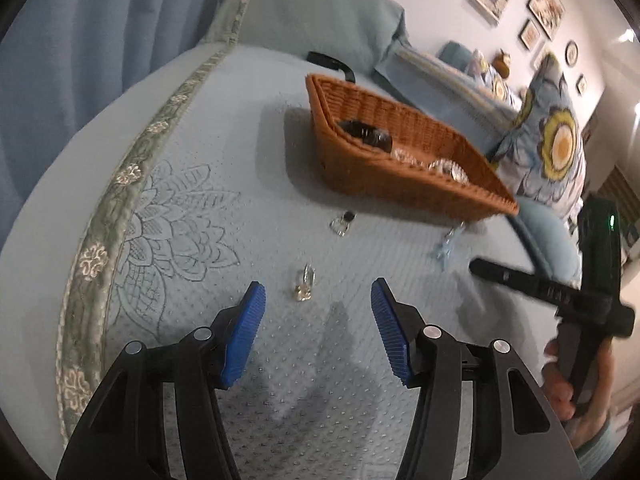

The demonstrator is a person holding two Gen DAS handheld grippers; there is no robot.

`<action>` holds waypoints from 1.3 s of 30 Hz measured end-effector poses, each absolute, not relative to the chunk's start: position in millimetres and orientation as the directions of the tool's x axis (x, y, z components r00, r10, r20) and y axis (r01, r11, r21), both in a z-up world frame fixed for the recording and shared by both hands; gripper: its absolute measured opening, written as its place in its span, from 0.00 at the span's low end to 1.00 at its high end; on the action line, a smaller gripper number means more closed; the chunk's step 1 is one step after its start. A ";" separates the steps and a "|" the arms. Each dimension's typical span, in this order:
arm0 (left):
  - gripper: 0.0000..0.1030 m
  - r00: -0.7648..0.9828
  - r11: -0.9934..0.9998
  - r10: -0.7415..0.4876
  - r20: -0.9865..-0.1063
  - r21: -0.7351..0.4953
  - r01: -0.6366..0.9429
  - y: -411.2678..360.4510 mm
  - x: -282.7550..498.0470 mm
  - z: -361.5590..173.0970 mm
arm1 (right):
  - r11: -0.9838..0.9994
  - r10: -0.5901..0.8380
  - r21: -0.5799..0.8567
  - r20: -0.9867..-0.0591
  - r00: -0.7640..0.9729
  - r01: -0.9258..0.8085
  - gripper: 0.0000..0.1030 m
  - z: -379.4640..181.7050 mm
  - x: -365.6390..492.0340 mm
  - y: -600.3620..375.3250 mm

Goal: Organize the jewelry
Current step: 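Move both open grippers back toward the charm and blue hair clip, then grasp the small silver charm with the left gripper while the right gripper grasps the blue hair clip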

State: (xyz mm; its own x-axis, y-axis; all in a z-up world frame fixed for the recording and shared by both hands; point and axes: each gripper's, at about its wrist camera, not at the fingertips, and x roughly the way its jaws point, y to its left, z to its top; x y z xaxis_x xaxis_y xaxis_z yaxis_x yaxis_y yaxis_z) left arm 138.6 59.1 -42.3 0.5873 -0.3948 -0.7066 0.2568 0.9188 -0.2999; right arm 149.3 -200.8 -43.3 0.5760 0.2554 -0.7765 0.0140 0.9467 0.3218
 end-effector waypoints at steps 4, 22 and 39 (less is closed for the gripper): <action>0.49 0.579 0.924 -0.381 -0.721 -0.270 0.271 57.1 139.7 -49.7 | 0.944 0.247 0.328 -0.776 0.580 0.036 0.52 -44.1 161.5 -197.4; 0.28 0.585 0.934 -0.347 -0.733 -0.215 0.284 48.7 152.9 -52.8 | 0.992 0.124 0.119 -0.798 0.590 -0.049 0.57 -46.2 192.4 -139.4; 0.10 0.591 0.944 -0.303 -0.748 -0.149 0.295 38.1 150.8 -54.3 | 0.986 0.093 -0.011 -0.801 0.592 -0.169 0.22 -48.5 178.2 -110.0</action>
State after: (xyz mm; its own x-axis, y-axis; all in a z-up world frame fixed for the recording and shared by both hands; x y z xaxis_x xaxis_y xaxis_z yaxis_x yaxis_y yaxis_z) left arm 150.8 38.1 -54.3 0.5909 -0.3029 -0.7478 0.2954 0.9437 -0.1488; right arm 178.2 -110.0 -48.5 0.5919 0.0929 -0.8007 -0.1689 0.9856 -0.0106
